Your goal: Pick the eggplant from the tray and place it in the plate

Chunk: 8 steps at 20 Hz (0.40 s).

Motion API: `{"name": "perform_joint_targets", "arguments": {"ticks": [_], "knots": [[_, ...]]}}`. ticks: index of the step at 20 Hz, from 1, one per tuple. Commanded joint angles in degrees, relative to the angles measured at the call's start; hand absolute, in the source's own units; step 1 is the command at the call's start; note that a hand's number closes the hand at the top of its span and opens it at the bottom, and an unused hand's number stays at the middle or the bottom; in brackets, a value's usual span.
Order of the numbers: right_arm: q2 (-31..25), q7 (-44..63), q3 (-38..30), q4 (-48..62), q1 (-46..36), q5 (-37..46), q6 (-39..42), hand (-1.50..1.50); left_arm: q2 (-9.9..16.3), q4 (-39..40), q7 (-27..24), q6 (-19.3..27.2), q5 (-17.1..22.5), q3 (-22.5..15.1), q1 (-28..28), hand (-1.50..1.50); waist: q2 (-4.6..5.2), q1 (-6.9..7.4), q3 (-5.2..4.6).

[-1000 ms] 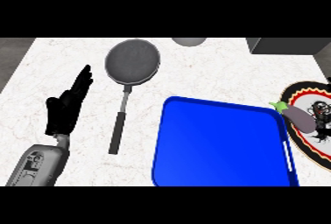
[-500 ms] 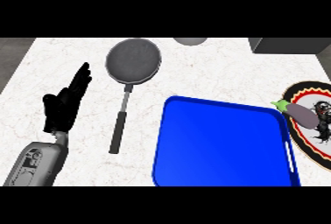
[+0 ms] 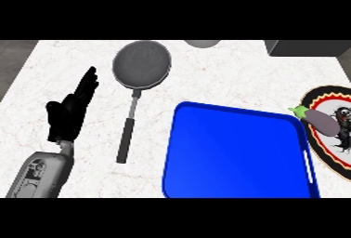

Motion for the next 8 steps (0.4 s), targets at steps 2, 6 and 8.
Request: {"name": "perform_joint_targets", "arguments": {"ticks": [2, 6, 8], "knots": [[-1.93, -5.07, -1.04, -0.82, 1.99, -0.93, 8.21, -1.50, 0.36, 0.63, -0.33, -0.36, -0.25, 0.14, 0.02, 0.00, 0.23, 0.05, 0.17], [-1.06, -5.09, -1.99, -1.49, 3.65, -1.93, 8.21, -1.50, 0.32, 0.01, -1.01, -0.13, -0.09, 0.55, 0.75, 0.00, 0.15, 0.15, 0.30], [-0.79, -4.93, -1.66, -1.71, 5.06, -1.55, 7.31, -1.50, 1.49, -0.70, -0.26, -1.29, 0.51, 1.04, 0.25, 0.00, 0.14, 0.24, 0.40]]}}
